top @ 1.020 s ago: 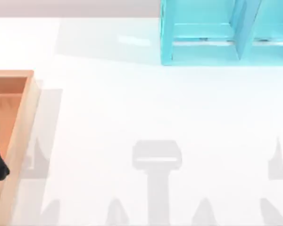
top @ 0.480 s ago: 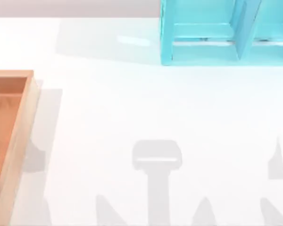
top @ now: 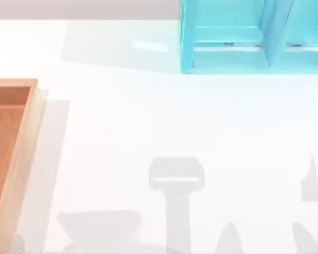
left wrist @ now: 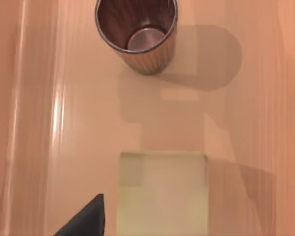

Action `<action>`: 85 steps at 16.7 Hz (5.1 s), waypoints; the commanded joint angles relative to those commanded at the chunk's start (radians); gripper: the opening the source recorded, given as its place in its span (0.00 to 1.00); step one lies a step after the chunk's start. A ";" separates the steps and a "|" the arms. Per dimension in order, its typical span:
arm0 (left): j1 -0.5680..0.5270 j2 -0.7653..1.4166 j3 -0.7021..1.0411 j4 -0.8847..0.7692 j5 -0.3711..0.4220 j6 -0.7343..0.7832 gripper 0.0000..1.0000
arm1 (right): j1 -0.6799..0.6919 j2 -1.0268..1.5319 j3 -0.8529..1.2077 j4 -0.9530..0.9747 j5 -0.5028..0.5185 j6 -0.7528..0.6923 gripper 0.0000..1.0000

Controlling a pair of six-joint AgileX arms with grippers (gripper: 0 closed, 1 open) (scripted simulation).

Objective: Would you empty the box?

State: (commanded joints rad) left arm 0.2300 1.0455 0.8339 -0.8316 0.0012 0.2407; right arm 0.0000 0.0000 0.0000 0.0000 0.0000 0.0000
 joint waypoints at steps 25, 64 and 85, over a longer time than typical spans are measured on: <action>0.114 0.637 0.129 -0.016 0.001 0.122 1.00 | 0.000 0.000 0.000 0.000 0.000 0.000 1.00; 0.109 0.540 0.486 -0.486 0.002 0.117 0.00 | 0.000 0.000 0.000 0.000 0.000 0.000 1.00; -0.589 1.257 1.241 -0.518 0.004 -0.571 0.00 | 0.000 0.000 0.000 0.000 0.000 0.000 1.00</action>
State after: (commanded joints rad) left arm -0.3590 2.3028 2.0746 -1.3496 0.0050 -0.3300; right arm 0.0000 0.0000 0.0000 0.0000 0.0000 0.0000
